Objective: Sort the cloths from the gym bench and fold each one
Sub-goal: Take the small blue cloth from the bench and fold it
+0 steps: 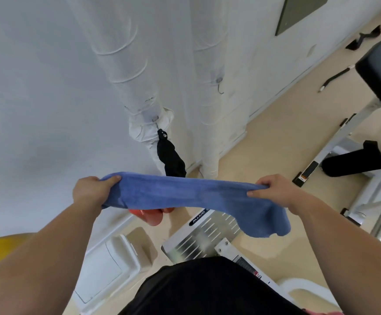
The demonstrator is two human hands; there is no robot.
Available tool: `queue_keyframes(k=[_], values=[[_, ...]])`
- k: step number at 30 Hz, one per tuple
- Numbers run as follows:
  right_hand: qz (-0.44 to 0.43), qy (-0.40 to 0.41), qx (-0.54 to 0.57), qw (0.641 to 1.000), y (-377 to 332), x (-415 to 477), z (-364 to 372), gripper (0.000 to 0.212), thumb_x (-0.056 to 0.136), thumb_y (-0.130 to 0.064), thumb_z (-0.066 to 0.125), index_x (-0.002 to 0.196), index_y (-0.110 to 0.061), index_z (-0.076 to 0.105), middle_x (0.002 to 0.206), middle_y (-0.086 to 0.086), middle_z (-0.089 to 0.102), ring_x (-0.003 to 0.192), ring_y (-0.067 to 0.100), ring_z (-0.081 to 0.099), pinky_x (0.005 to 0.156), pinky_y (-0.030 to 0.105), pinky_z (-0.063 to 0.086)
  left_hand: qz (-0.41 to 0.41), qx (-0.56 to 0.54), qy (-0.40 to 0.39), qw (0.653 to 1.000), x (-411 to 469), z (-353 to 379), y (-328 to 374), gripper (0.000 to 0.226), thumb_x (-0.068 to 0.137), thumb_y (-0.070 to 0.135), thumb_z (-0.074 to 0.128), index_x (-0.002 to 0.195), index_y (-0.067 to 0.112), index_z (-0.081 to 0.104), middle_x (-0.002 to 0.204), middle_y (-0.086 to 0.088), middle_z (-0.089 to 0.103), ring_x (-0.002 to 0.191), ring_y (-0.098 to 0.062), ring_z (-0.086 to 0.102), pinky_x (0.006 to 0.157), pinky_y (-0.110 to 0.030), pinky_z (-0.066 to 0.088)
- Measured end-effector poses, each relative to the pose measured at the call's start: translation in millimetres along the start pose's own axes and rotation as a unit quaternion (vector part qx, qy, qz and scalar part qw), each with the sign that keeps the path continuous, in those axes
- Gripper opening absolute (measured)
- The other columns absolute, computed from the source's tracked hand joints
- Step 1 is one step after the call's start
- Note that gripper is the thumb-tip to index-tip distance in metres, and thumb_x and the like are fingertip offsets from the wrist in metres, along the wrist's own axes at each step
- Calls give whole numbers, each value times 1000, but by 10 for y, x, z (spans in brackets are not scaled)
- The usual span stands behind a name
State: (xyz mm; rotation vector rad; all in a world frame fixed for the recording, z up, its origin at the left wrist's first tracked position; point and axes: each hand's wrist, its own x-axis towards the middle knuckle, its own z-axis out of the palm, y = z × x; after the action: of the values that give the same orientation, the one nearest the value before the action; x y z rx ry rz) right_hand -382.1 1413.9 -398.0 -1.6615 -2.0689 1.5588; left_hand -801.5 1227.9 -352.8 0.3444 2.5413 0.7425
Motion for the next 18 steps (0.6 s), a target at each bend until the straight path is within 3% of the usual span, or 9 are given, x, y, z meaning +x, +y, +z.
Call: queue_keyframes(k=[2, 5, 7, 9, 11, 13, 15, 18], values=[[29, 9, -16, 999, -58, -41, 33, 45, 82, -35, 81, 81, 5, 62, 70, 7, 44, 67, 18, 40, 62, 32, 32, -3, -27, -22, 999, -20, 63, 45, 33, 88, 33, 72, 92, 0, 65, 88, -22, 66, 73, -38, 63, 51, -41, 58], [23, 28, 10, 999, -351, -125, 177, 35, 93, -27, 65, 80, 5, 60, 71, 7, 46, 70, 19, 41, 63, 33, 33, 34, -83, -105, 990, -210, 224, 233, 15, 94, 19, 58, 90, 5, 62, 86, -20, 64, 71, -34, 62, 47, -36, 56], [4, 31, 61, 998, -609, -164, 336, 24, 94, -14, 51, 80, 3, 61, 76, 7, 51, 76, 20, 45, 69, 34, 37, 56, -113, -174, 977, -452, 347, 377, 14, 95, 17, 50, 86, 12, 58, 81, -16, 57, 66, -26, 54, 56, -32, 48], [-15, 11, 89, 996, -866, -230, 514, 27, 92, -7, 44, 90, -5, 71, 83, 3, 64, 78, 18, 55, 72, 32, 45, 75, -132, -242, 958, -716, 451, 471, 15, 94, 15, 46, 83, 18, 55, 74, -10, 48, 61, -20, 44, 55, -26, 37], [-47, -11, 105, 993, -1063, -311, 688, 34, 90, -7, 46, 99, -21, 76, 95, -2, 74, 89, 15, 65, 81, 29, 52, 119, -123, -285, 943, -935, 549, 525, 16, 97, 15, 47, 85, 18, 57, 70, -6, 51, 61, -19, 47, 52, -25, 39], [-87, -27, 156, 984, -1214, -408, 831, 35, 92, -4, 51, 109, -25, 74, 107, -4, 75, 99, 10, 67, 89, 25, 53, 157, -136, -312, 927, -1128, 645, 560, 10, 102, 16, 51, 94, 11, 55, 76, -6, 56, 65, -16, 51, 54, -26, 44], [-114, -38, 203, 972, -1308, -486, 934, 37, 97, -4, 51, 122, -24, 69, 119, -6, 71, 109, 4, 66, 92, 16, 51, 154, -204, -336, 907, -1266, 744, 564, 11, 103, 17, 53, 95, 10, 52, 75, -6, 53, 58, -11, 50, 48, -20, 40], [-118, -47, 258, 958, -1356, -551, 1009, 45, 100, -4, 45, 135, -25, 62, 130, -7, 66, 117, 4, 63, 95, 16, 50, 124, -282, -328, 893, -1369, 805, 572, 17, 101, 23, 59, 103, 6, 55, 75, -3, 59, 54, -4, 55, 44, -14, 40]])
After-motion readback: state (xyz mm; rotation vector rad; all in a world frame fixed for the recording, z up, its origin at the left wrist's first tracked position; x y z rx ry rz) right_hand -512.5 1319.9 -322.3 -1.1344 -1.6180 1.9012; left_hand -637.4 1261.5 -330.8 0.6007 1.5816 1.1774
